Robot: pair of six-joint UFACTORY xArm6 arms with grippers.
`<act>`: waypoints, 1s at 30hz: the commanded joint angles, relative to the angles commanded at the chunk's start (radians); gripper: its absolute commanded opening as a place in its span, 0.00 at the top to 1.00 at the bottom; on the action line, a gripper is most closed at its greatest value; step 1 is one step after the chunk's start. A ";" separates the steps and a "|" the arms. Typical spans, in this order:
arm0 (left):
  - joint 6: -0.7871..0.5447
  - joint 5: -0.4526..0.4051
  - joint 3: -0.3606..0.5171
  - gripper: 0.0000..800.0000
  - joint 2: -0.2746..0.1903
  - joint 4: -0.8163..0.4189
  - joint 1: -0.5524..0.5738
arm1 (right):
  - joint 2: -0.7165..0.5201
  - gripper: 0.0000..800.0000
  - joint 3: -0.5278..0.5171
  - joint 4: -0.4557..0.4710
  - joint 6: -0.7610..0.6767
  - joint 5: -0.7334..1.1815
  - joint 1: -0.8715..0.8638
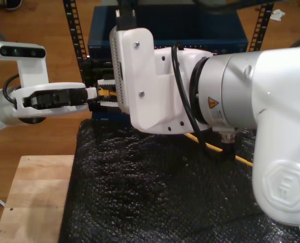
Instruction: Grab the cable and plug it in
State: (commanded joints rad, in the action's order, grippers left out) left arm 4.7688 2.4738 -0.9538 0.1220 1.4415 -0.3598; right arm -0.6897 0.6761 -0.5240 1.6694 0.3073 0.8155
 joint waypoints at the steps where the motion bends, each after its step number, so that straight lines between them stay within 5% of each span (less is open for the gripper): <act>1: 0.000 0.000 0.000 0.98 0.000 0.000 0.000 | 0.000 0.74 -0.002 0.000 0.000 0.000 0.000; 30: 0.000 -0.002 -0.002 0.98 0.000 0.000 0.000 | -0.003 0.79 -0.003 -0.002 -0.002 -0.006 -0.002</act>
State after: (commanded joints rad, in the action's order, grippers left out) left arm 4.7688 2.4722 -0.9553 0.1220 1.4415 -0.3598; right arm -0.6928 0.6730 -0.5255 1.6678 0.3011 0.8140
